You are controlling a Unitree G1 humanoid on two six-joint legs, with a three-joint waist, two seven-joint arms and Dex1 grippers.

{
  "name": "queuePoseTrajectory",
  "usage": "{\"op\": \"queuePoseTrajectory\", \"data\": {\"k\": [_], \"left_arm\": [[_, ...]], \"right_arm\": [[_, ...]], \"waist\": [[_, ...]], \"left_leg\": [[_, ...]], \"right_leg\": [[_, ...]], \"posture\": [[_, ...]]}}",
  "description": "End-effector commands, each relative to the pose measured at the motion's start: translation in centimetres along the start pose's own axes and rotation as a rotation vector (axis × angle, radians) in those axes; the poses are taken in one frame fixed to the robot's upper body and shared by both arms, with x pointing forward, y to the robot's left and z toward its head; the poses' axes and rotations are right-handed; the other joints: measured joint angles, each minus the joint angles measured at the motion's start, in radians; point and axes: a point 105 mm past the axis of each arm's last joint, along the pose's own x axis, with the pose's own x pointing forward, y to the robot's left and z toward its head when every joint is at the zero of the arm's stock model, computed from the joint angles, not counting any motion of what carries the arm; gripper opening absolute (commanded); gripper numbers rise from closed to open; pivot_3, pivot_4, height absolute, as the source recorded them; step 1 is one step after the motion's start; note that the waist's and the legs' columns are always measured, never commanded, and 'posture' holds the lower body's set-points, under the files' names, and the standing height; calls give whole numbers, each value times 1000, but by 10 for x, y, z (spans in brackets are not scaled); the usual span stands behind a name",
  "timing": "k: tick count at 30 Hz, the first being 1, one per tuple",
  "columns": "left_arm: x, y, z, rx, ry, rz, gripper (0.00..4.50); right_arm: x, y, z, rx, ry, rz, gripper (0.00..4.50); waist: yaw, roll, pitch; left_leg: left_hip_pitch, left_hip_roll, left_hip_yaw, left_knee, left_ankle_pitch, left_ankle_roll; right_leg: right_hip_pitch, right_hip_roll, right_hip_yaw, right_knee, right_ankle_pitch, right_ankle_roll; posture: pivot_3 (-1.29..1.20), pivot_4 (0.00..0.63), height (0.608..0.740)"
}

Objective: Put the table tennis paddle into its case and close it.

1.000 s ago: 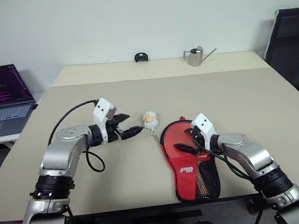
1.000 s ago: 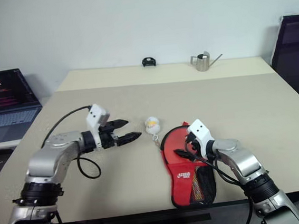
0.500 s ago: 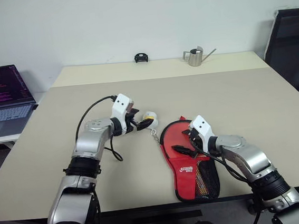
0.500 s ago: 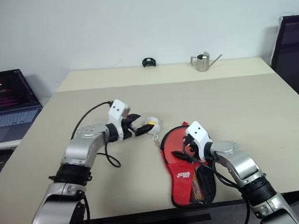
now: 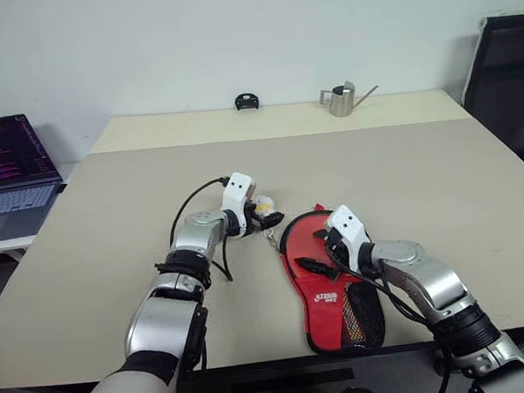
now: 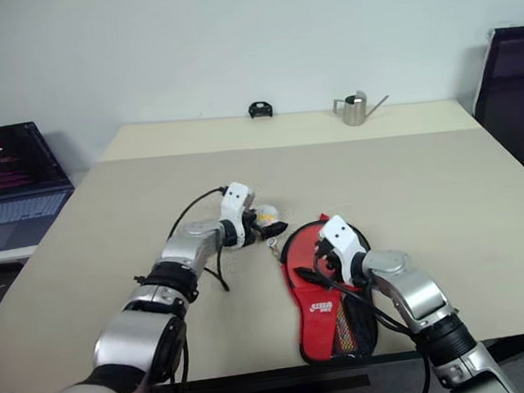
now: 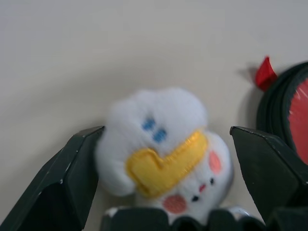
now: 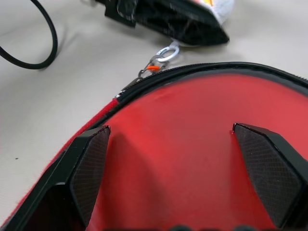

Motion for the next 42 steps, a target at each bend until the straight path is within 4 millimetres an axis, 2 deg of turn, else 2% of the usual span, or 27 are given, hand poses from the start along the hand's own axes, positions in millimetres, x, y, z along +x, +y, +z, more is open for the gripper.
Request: {"op": "queuePoseTrajectory", "data": {"k": [1, 5, 7, 9, 16, 19, 24, 28, 32, 37, 42], "left_arm": [[0, -1, 5, 26, 4, -17, 4500], [0, -7, -7, 1, 41, -65, 4500], [0, -8, -10, -13, 46, -79, 4120], [0, -12, -13, -28, 48, -107, 3595], [-4, -15, -17, -51, 44, -146, 1126], [-9, -12, -17, -71, 26, -141, 351], [-24, -11, -13, -113, -23, -163, 238], [-36, -16, -14, -140, -42, -185, 237], [-44, -22, -6, -151, -66, -193, 236], [-46, -26, 13, -124, -99, -205, 236], [-38, -29, 33, -68, -120, -227, 236]], "right_arm": [[1, 4, -10, 31, 32, 4, 4474], [2, 4, -10, 35, 29, -1, 4474], [3, 3, -9, 37, 27, -15, 4500], [4, 0, -8, 40, 23, -33, 4500], [4, -4, -6, 14, 7, -65, 4500], [2, 2, -5, 16, -13, -31, 4500], [-3, -1, -14, 44, 14, -50, 4500], [-4, -5, -27, 48, 70, -81, 4500], [-4, -8, -40, 32, 134, -99, 4500], [-2, -3, -48, 58, 175, -86, 4500], [0, -4, -57, 82, 212, -105, 4500]], "waist": [[0, 0, 0], [0, 0, 0], [0, 0, -1], [1, 0, -1], [2, 0, -1], [2, 0, -1], [-1, 0, -1], [0, 0, -1], [2, 0, -2], [4, -1, -3], [4, -1, -3]], "left_leg": [[0, 0, 0, 0, 0, 0], [0, 0, 0, 0, 0, 0], [0, 0, 0, 0, 0, 0], [1, 0, 0, 0, 0, 0], [1, 0, 0, 0, 0, 0], [1, 0, 0, 0, 0, 0], [1, 0, 0, 0, 0, 0], [1, 0, 0, 0, 0, 0], [2, 0, 0, 0, 0, 0], [4, 0, -1, 0, 0, 0], [11, 0, -1, -1, 0, 0]], "right_leg": [[0, 0, 0, 0, 0, 0], [0, 0, 0, 0, 0, 0], [0, 0, 0, 0, 0, 0], [0, 0, 0, 0, 0, 0], [0, 0, 0, 0, 0, 0], [0, 0, 0, 0, 0, 0], [0, 0, 1, 0, 0, 0], [0, 0, 1, 1, 0, 0], [1, -1, 1, 1, 0, 0], [3, -1, 1, 2, 0, 0], [11, -1, 0, 0, 0, 0]], "posture": [[0, 150, 740], [0, 150, 740], [0, 150, 740], [0, 150, 740], [0, 150, 740], [0, 150, 740], [0, 150, 740], [0, 150, 740], [0, 150, 740], [0, 150, 740], [0, 150, 740]]}}
